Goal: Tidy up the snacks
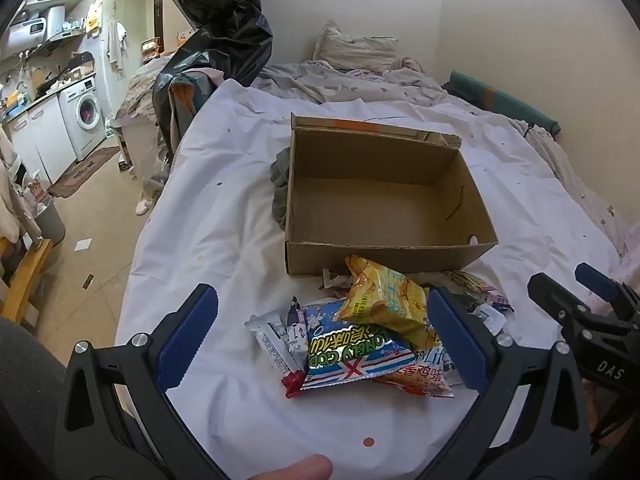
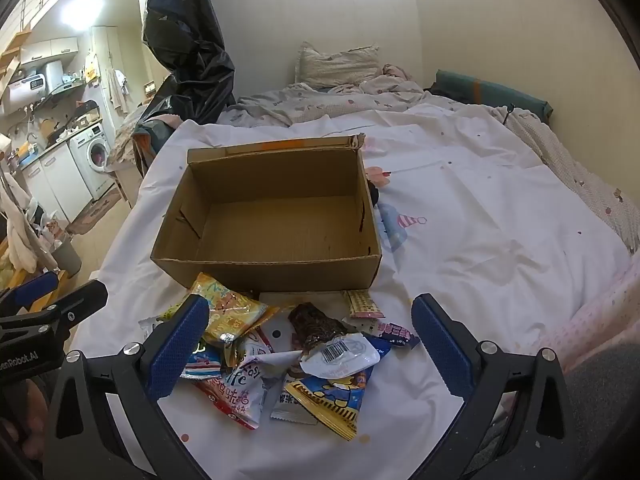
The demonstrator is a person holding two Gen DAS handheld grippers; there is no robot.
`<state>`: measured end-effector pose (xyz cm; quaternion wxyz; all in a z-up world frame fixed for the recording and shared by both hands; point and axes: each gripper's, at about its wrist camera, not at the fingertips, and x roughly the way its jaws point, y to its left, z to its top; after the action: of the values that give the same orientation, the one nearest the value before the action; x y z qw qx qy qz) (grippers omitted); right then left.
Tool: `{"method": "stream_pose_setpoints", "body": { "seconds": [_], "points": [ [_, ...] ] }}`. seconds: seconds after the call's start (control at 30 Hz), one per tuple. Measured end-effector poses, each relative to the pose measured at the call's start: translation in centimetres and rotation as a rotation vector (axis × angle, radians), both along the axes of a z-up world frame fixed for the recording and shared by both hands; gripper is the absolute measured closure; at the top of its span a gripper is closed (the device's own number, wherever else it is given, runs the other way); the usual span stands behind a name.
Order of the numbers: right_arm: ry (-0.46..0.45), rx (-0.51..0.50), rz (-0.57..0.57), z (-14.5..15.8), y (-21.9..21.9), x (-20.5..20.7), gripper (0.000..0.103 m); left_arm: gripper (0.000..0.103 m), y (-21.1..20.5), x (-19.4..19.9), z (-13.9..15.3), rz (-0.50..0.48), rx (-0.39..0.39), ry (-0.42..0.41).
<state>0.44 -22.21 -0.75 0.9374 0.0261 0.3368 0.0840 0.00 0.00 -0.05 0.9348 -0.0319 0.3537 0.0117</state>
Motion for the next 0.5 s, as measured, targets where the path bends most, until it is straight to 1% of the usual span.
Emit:
{"method": "stream_pose_setpoints", "body": {
  "seconds": [0.3, 0.5],
  "points": [
    [-0.009, -0.002, 0.000, -0.01, 0.01, -0.01, 0.000, 0.000, 0.72, -0.25, 0.03, 0.008, -0.020, 0.004],
    [-0.009, 0.002, -0.002, -0.01, -0.03, 0.03, 0.000, 0.000, 0.44, 0.18, -0.21, 0.013, -0.010, 0.007]
  ]
}}
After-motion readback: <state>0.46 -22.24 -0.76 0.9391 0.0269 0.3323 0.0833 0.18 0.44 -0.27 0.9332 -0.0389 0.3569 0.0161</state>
